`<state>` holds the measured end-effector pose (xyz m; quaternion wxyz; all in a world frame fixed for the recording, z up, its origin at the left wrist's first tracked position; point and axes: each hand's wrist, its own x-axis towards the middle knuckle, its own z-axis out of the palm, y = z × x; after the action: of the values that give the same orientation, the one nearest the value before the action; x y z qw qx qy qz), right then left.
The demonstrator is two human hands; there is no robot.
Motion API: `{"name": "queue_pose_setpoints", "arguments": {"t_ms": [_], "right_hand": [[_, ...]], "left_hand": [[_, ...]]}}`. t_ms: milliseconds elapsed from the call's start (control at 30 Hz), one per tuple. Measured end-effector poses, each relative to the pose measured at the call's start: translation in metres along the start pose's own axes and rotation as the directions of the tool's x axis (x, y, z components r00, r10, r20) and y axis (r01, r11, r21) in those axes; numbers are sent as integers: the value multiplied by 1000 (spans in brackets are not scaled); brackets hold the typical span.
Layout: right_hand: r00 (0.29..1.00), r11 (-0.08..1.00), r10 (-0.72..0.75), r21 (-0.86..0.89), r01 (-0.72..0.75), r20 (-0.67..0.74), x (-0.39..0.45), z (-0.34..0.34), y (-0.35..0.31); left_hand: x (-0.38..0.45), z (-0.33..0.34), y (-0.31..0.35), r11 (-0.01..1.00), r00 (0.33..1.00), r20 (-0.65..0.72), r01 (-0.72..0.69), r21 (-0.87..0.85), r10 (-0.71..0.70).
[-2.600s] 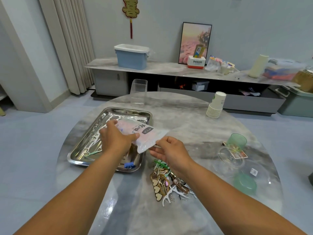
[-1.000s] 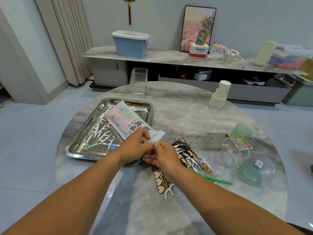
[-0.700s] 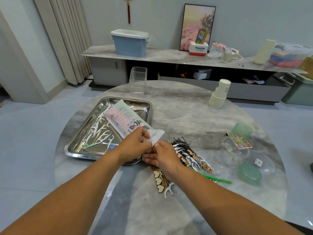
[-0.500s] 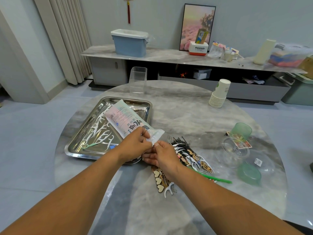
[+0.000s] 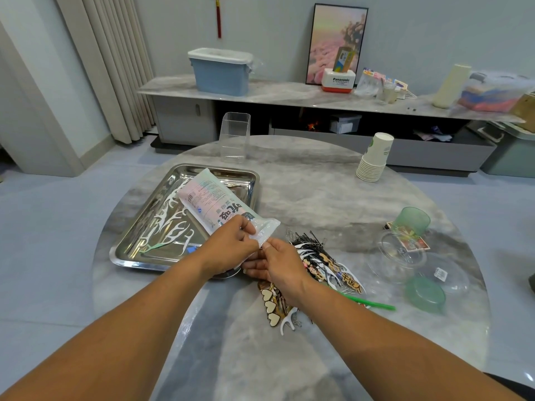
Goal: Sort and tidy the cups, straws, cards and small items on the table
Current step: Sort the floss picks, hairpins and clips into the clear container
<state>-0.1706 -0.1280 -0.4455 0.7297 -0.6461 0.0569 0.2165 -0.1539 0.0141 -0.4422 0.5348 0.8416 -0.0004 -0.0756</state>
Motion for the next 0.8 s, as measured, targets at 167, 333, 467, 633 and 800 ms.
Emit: {"name": "queue_pose_setpoints", "arguments": {"t_ms": [167, 333, 467, 633, 800], "right_hand": [[1000, 1000, -7, -17, 7, 11, -1, -1, 0], [1000, 999, -16, -33, 17, 21, -1, -1, 0], [999, 998, -26, -52, 28, 30, -2, -1, 0], [1000, 1000, 10, -13, -10, 1, 1, -5, -1], [998, 999, 18, -30, -20, -60, 5, -8, -3]], "left_hand": [[-1, 0, 2, 1000, 1000, -10, 7, -1, -7], [-2, 0, 4, 1000, 1000, -14, 11, 10, -11], [-1, 0, 4, 1000, 1000, -13, 11, 17, -11], [-1, -1, 2, 1000, 999, 24, 27, -2, -27], [-3, -4, 6, 946, 996, 47, -85, 312, 74]]}}
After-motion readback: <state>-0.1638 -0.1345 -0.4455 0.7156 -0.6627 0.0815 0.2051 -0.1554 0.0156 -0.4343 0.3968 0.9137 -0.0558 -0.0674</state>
